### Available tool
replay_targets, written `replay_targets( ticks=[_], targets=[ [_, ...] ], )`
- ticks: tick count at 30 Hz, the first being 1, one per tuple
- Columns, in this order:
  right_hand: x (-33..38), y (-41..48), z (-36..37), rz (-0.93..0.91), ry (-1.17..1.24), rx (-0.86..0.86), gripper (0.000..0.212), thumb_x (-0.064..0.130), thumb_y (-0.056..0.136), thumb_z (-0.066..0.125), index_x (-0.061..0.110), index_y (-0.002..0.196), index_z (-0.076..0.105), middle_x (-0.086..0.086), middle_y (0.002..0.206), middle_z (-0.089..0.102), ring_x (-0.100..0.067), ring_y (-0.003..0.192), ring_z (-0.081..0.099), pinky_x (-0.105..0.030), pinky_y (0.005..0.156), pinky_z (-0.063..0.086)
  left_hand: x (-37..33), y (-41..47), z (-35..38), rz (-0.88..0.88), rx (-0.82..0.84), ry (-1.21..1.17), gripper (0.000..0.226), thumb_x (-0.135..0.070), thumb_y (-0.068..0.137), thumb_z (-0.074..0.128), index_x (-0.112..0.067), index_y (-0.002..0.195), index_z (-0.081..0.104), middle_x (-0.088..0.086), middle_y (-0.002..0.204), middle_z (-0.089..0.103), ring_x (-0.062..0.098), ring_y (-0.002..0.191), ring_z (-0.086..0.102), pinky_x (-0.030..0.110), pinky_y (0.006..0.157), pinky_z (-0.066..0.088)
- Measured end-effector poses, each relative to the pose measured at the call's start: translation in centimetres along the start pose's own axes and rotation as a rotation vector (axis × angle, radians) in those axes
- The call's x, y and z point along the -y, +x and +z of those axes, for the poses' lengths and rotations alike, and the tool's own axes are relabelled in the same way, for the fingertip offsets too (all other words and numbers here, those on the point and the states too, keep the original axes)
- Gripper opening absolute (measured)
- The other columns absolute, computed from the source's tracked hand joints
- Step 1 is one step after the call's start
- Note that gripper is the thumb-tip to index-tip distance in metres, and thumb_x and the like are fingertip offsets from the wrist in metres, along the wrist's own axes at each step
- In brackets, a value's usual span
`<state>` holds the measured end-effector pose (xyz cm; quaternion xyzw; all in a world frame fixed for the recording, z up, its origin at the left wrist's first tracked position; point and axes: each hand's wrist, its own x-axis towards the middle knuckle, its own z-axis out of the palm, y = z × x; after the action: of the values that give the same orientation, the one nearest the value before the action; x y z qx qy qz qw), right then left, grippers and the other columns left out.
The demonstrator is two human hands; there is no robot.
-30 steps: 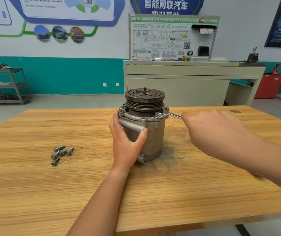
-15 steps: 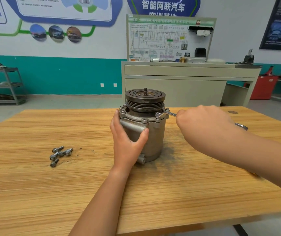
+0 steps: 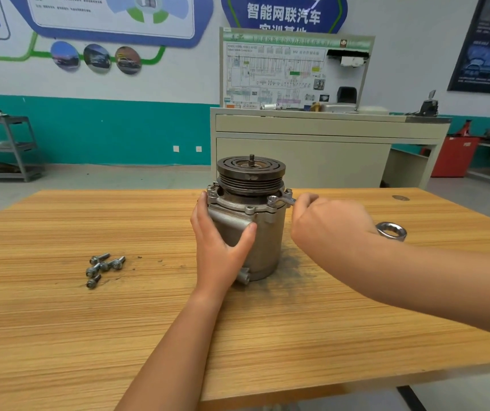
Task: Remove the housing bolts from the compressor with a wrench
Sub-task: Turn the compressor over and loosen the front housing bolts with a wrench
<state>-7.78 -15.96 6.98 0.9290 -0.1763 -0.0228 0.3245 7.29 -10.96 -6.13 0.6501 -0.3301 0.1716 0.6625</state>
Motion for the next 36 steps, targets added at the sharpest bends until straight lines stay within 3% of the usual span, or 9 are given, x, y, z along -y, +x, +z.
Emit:
replay_targets(
  ticks=[8, 12, 16, 19, 22, 27, 31, 34, 36],
  targets=[
    [-2.2, 0.6, 1.0, -0.018, -0.129, -0.067, 0.051, -0.009, 0.088, 0.04, -0.012, 0.135, 0.021, -0.013, 0.093, 0.059, -0.024, 0.06, 0.04, -0.029, 0.036, 0.02, 0.2, 0.2, -0.2, 0.029, 0.007, 0.035, 0.087, -0.034, 0.08, 0.071, -0.039, 0.139, 0.007, -0.005, 0.144, 0.02, -0.007, 0.13, 0.015, -0.006, 0.096, 0.01],
    [-2.7, 1.3, 1.8, -0.016, -0.145, -0.135, 0.055, -0.004, 0.089, 0.04, -0.006, 0.139, 0.018, -0.007, 0.059, 0.035, -0.02, 0.045, 0.029, -0.028, 0.036, 0.019, 0.2, 0.2, -0.2, 0.032, 0.013, 0.029, 0.088, -0.035, 0.08, 0.071, -0.042, 0.138, 0.005, -0.014, 0.14, 0.017, -0.011, 0.129, 0.013, -0.001, 0.097, 0.012],
    [-5.1, 2.0, 3.3, -0.055, -0.129, -0.308, 0.04, 0.03, 0.095, 0.029, 0.017, 0.133, 0.032, 0.004, 0.055, 0.032, -0.014, 0.043, 0.029, -0.023, 0.04, 0.019, 0.2, 0.3, -0.5, 0.019, 0.02, 0.026, 0.09, -0.041, 0.077, 0.071, -0.043, 0.138, 0.004, -0.015, 0.143, 0.016, -0.013, 0.129, 0.013, -0.006, 0.094, 0.013],
    [-6.6, 3.7, 4.4, -0.068, -0.126, -0.3, 0.029, 0.024, 0.097, 0.032, 0.019, 0.125, 0.039, 0.004, 0.061, 0.042, -0.012, 0.046, 0.037, -0.022, 0.043, 0.027, 0.4, 0.5, -0.6, 0.018, 0.02, 0.034, 0.093, -0.033, 0.077, 0.074, -0.044, 0.137, 0.004, -0.009, 0.147, 0.018, -0.008, 0.131, 0.016, -0.004, 0.095, 0.015],
    [-6.3, 6.3, 5.4, -0.052, -0.092, -0.286, 0.025, 0.011, 0.093, 0.043, 0.014, 0.119, 0.045, 0.001, 0.082, 0.061, -0.02, 0.073, 0.06, -0.035, 0.082, 0.042, 0.4, 0.6, -0.8, 0.035, 0.022, 0.03, 0.095, -0.033, 0.075, 0.075, -0.048, 0.135, 0.003, -0.013, 0.143, 0.018, -0.009, 0.129, 0.016, -0.001, 0.093, 0.017],
    [-3.9, 10.6, 7.5, 0.033, 0.055, -0.428, 0.028, 0.001, 0.091, 0.039, 0.008, 0.116, 0.048, -0.008, 0.105, 0.064, -0.024, 0.1, 0.058, -0.045, 0.112, 0.013, 0.4, 0.7, -0.9, 0.03, 0.031, 0.021, 0.097, -0.037, 0.072, 0.074, -0.05, 0.134, 0.0, -0.017, 0.141, 0.016, -0.012, 0.127, 0.015, 0.007, 0.095, 0.019],
    [-3.7, 11.0, 8.5, 0.093, 0.251, -0.497, 0.026, 0.003, 0.093, 0.037, 0.008, 0.115, 0.05, -0.008, 0.098, 0.066, -0.026, 0.089, 0.06, -0.04, 0.104, 0.028, 0.4, 0.8, -0.9, 0.025, 0.039, 0.022, 0.098, -0.036, 0.074, 0.075, -0.046, 0.136, 0.001, -0.014, 0.143, 0.017, -0.009, 0.129, 0.017, 0.007, 0.095, 0.019],
    [-4.5, 8.8, 8.9, 0.216, 0.629, -0.631, 0.023, 0.015, 0.098, 0.035, 0.006, 0.115, 0.047, -0.012, 0.081, 0.063, -0.028, 0.067, 0.057, -0.034, 0.062, 0.043, 0.4, 0.8, -0.9, 0.023, 0.055, 0.022, 0.097, -0.047, 0.071, 0.073, -0.051, 0.133, -0.001, -0.015, 0.144, 0.016, -0.006, 0.132, 0.017, 0.019, 0.102, 0.021],
    [-4.7, 6.8, 8.7, 0.2, 0.903, -0.626, 0.028, 0.017, 0.098, 0.034, 0.008, 0.123, 0.042, -0.011, 0.071, 0.059, -0.028, 0.062, 0.057, -0.039, 0.055, 0.046, 0.3, 0.8, -0.8, 0.015, 0.062, 0.024, 0.094, -0.051, 0.068, 0.067, -0.054, 0.132, -0.002, -0.018, 0.142, 0.016, -0.004, 0.133, 0.017, 0.021, 0.104, 0.021]
  ],
)
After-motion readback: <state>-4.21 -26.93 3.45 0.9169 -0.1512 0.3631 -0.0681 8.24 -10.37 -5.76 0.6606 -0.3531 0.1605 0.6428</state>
